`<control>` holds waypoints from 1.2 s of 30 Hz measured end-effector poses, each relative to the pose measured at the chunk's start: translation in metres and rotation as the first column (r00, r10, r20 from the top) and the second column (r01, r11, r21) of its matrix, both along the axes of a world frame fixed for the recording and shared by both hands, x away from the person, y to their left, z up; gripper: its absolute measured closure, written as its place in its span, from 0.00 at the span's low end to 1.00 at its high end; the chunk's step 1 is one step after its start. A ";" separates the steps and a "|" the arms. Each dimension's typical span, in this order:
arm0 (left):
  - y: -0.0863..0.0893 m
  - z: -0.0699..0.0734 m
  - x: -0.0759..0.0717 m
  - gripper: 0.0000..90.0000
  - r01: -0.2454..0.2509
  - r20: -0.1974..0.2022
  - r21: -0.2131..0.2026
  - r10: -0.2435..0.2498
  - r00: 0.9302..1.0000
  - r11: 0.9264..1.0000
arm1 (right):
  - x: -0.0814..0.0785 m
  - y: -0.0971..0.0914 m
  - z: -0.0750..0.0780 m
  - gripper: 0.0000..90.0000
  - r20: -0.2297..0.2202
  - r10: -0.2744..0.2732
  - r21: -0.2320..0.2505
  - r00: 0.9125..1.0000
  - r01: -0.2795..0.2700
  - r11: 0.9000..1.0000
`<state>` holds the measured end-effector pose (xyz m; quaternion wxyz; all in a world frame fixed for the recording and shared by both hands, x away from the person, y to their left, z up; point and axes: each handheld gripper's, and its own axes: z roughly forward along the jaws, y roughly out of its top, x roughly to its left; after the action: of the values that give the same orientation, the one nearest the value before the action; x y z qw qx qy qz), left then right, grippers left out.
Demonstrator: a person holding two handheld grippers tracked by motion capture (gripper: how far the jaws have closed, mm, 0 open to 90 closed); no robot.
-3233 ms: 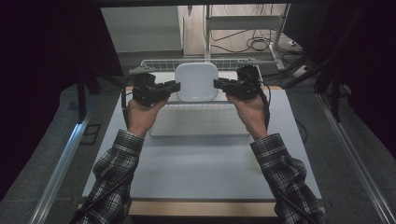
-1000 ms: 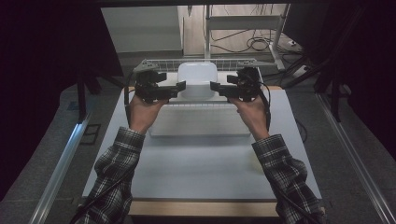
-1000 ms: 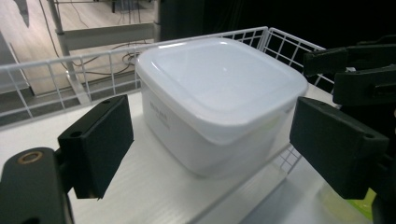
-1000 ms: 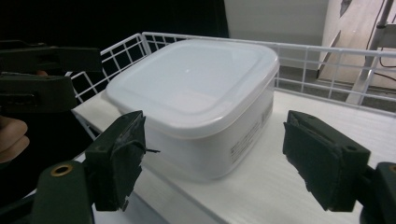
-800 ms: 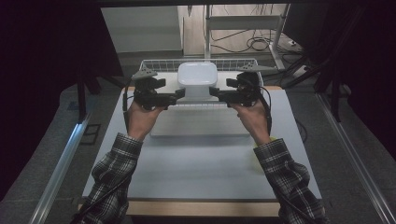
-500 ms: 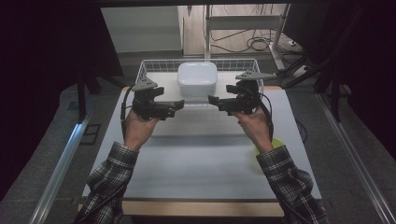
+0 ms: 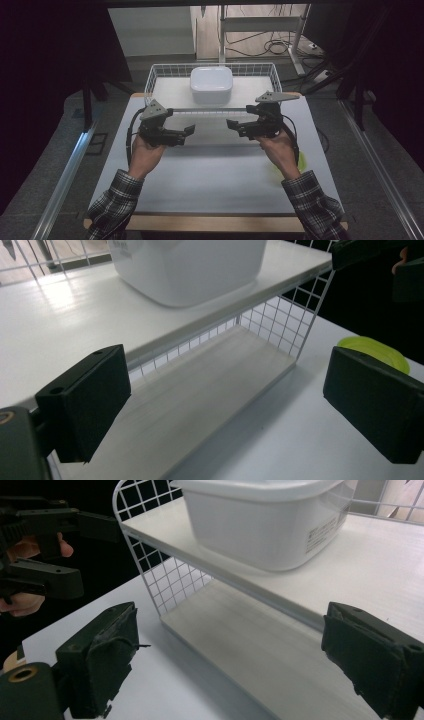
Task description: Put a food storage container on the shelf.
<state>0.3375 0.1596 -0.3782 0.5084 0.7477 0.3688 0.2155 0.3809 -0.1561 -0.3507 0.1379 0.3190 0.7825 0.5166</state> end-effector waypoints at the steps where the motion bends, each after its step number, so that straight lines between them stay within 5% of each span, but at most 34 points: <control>1: 0.000 0.000 0.000 0.05 0.000 0.000 0.000 0.000 1.000 1.000 | -0.002 -0.001 -0.001 0.09 0.002 0.003 -0.006 1.000 -0.003 1.000; 16: 0.003 -0.024 -0.025 0.04 0.051 -0.007 0.038 -0.051 0.999 0.998 | -0.023 -0.012 -0.025 0.03 0.008 0.027 -0.048 1.000 -0.026 0.998; 24: 0.001 -0.039 -0.036 0.04 0.066 -0.013 0.043 -0.066 0.998 0.997 | -0.034 -0.022 -0.039 0.02 0.024 0.003 -0.059 1.000 -0.002 0.998; 36: 0.000 -0.060 -0.047 0.04 0.069 -0.033 0.060 -0.067 0.997 0.996 | -0.043 -0.043 -0.062 0.01 -0.021 -0.052 -0.057 0.998 0.050 0.997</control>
<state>0.2904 0.1599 -0.4385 0.4864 0.7783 0.3443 0.1978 0.3376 -0.1993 -0.4125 0.1510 0.3407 0.7899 0.4869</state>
